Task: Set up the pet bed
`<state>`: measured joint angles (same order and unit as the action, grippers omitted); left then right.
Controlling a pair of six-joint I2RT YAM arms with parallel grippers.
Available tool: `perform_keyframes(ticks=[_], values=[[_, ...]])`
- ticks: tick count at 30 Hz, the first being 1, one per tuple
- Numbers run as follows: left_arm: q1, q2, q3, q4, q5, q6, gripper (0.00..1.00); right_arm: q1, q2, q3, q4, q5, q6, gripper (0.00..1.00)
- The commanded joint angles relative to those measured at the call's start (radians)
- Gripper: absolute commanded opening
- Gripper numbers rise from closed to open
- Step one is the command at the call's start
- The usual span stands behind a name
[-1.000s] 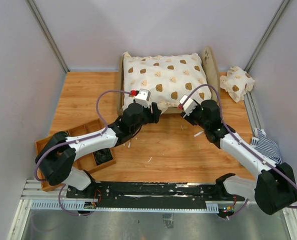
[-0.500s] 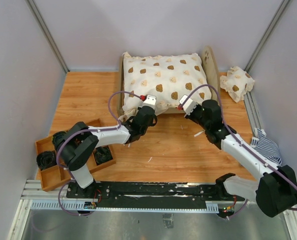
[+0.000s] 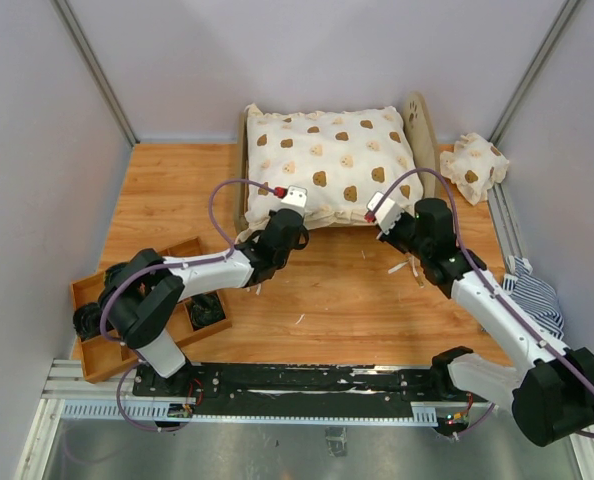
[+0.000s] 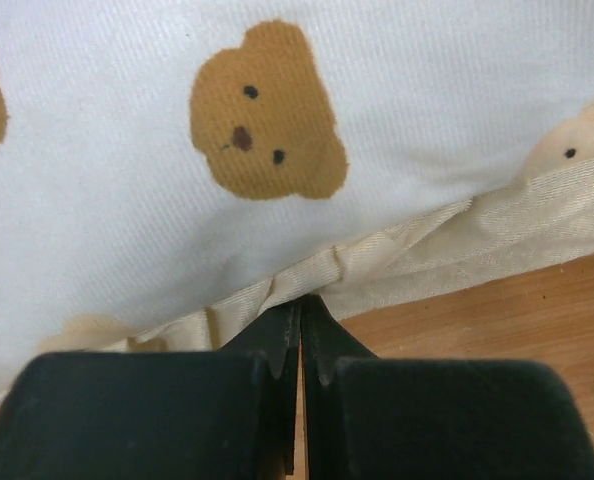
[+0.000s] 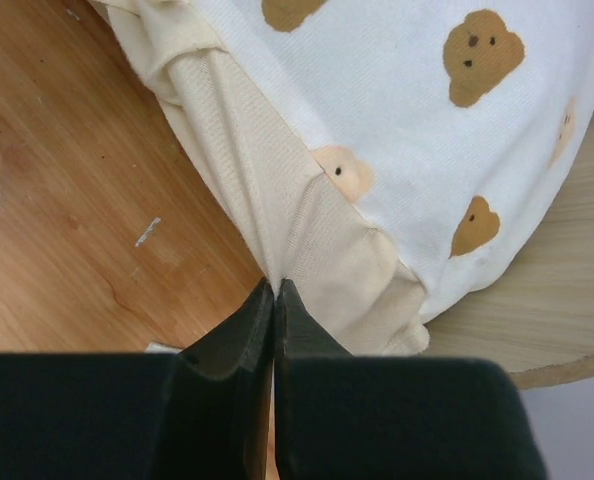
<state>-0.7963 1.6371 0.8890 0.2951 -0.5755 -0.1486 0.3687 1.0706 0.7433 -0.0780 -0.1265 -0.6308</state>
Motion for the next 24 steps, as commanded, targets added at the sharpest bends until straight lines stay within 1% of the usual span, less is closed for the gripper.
perform_keyframes(ticks=[1,7,12,15,16,17,18,19,21,22,24], values=[[0.036,-0.035,-0.004,0.026,-0.066,0.022,0.00,-0.039,-0.023,0.031,-0.106,-0.085,0.023,0.00],[0.066,-0.048,-0.012,0.013,-0.057,0.011,0.00,-0.064,-0.016,0.033,-0.125,-0.096,0.041,0.00],[0.068,-0.072,-0.017,0.005,-0.050,0.004,0.00,-0.065,0.019,0.038,-0.149,-0.092,0.080,0.00],[0.068,-0.102,-0.005,-0.045,-0.015,-0.020,0.00,-0.065,0.025,0.026,-0.152,-0.094,0.100,0.01],[0.068,-0.123,-0.002,-0.064,0.007,-0.032,0.02,-0.065,0.019,0.025,-0.154,-0.102,0.102,0.08],[0.068,-0.146,-0.006,-0.081,0.049,-0.051,0.08,-0.065,0.011,0.027,-0.162,-0.112,0.107,0.17],[0.068,-0.171,-0.016,-0.090,0.087,-0.068,0.15,-0.065,0.001,0.033,-0.169,-0.124,0.115,0.24],[0.068,-0.197,-0.027,-0.091,0.119,-0.090,0.25,-0.065,-0.011,0.038,-0.173,-0.136,0.128,0.27],[0.068,-0.247,-0.049,-0.087,0.179,-0.106,0.37,-0.065,-0.039,0.048,-0.172,-0.181,0.164,0.31],[0.068,-0.267,-0.056,-0.090,0.195,-0.109,0.42,-0.065,-0.054,0.051,-0.160,-0.200,0.183,0.34],[0.068,-0.306,-0.058,-0.102,0.205,-0.110,0.48,-0.065,-0.077,0.041,-0.093,-0.228,0.252,0.49]])
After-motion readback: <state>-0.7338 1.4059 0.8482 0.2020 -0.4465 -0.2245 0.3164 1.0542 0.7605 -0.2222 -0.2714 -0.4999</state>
